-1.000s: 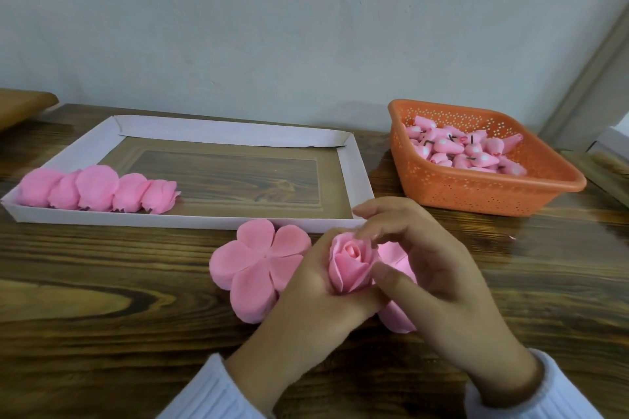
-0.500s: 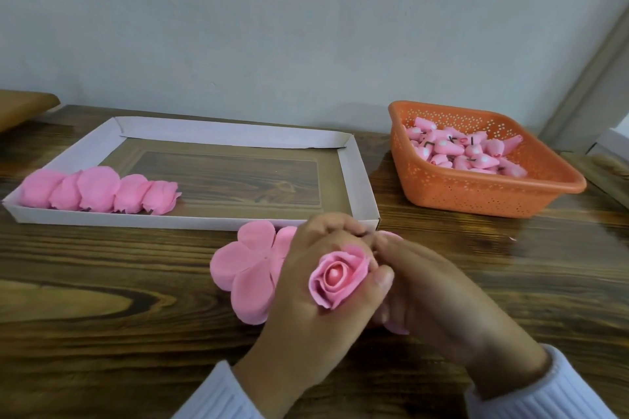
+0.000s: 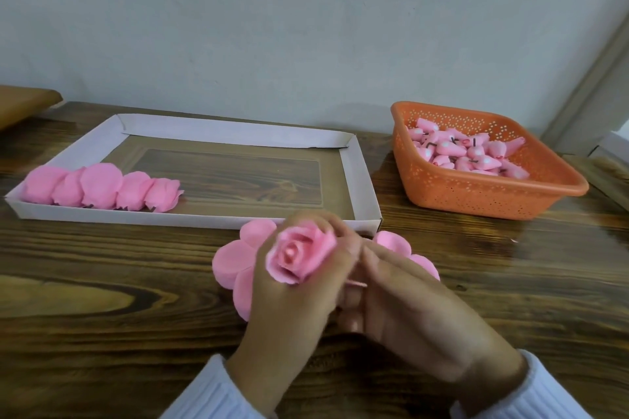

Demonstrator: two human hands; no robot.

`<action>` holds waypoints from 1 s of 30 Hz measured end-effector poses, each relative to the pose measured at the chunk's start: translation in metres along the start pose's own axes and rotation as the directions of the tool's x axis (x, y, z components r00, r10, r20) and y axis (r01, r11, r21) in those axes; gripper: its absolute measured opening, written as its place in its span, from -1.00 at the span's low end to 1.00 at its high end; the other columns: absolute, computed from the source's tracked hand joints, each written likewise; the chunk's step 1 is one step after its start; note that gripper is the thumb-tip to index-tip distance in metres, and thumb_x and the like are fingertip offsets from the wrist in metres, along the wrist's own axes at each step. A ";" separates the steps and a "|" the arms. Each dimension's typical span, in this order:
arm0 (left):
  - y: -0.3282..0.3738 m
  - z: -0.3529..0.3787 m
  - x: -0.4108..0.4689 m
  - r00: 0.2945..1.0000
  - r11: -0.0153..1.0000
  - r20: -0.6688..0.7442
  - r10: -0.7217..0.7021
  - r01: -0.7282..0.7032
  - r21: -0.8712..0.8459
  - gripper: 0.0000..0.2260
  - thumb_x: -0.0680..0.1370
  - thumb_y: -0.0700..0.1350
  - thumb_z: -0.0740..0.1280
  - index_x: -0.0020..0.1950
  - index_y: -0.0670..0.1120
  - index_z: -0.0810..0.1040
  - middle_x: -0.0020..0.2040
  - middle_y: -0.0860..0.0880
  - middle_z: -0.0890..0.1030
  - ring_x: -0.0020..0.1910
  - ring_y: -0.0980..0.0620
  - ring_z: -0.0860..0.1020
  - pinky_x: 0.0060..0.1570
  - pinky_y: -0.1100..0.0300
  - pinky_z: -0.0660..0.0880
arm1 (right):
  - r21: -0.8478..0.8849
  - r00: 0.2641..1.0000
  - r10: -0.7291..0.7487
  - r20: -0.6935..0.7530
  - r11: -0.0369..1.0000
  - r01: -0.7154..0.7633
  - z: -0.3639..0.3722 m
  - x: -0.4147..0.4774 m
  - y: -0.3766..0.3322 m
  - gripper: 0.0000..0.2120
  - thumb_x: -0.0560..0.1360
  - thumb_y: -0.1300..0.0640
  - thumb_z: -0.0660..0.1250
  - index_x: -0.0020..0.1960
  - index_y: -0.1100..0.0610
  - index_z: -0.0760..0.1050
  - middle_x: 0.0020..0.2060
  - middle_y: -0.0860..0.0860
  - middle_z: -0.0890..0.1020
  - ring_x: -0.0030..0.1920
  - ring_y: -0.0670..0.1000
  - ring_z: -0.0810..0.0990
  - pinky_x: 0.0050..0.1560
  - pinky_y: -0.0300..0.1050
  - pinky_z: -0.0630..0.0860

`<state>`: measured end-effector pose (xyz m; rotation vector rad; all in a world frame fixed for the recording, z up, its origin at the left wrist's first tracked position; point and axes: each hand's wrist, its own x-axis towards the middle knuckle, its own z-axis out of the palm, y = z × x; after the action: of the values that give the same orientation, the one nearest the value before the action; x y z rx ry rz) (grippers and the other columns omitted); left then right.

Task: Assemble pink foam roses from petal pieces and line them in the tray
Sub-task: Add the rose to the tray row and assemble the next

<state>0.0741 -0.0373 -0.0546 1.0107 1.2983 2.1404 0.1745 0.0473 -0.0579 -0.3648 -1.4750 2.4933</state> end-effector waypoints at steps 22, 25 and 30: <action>-0.005 -0.044 0.041 0.782 0.591 -0.284 -0.554 0.129 -0.797 -0.81 0.37 -0.08 0.44 -0.31 -0.02 0.43 -0.43 0.07 0.44 -0.41 0.11 0.48 -0.07 0.23 0.40 | -0.952 0.956 -0.238 0.173 -0.288 0.100 0.023 0.031 0.003 -0.84 0.53 0.00 0.25 -0.03 0.03 0.57 -0.06 -0.06 0.61 0.05 0.02 0.47 0.07 -0.01 0.34; -0.007 -0.046 0.040 0.771 0.559 -0.279 -0.572 0.117 -0.821 -0.77 0.42 -0.02 0.42 -0.32 -0.03 0.41 -0.44 0.06 0.44 -0.44 0.09 0.49 -0.10 0.21 0.42 | -0.961 0.953 -0.251 0.171 -0.256 0.105 0.022 0.030 0.001 -0.80 0.56 -0.02 0.22 -0.11 0.03 0.57 -0.12 -0.07 0.60 0.00 0.01 0.46 0.07 0.01 0.35; -0.009 -0.047 0.041 0.764 0.532 -0.263 -0.590 0.123 -0.838 -0.72 0.49 0.06 0.35 -0.34 -0.03 0.41 -0.44 0.04 0.46 -0.46 0.06 0.52 -0.14 0.18 0.44 | -0.967 0.958 -0.232 0.169 -0.228 0.116 0.020 0.028 -0.004 -0.77 0.57 0.01 0.20 -0.13 0.04 0.59 -0.14 -0.03 0.62 -0.03 0.04 0.51 0.07 0.03 0.38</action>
<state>0.0115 -0.0315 -0.0617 -0.2540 0.4911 2.2960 0.1416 0.0410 -0.0479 -0.3641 -2.8755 0.3503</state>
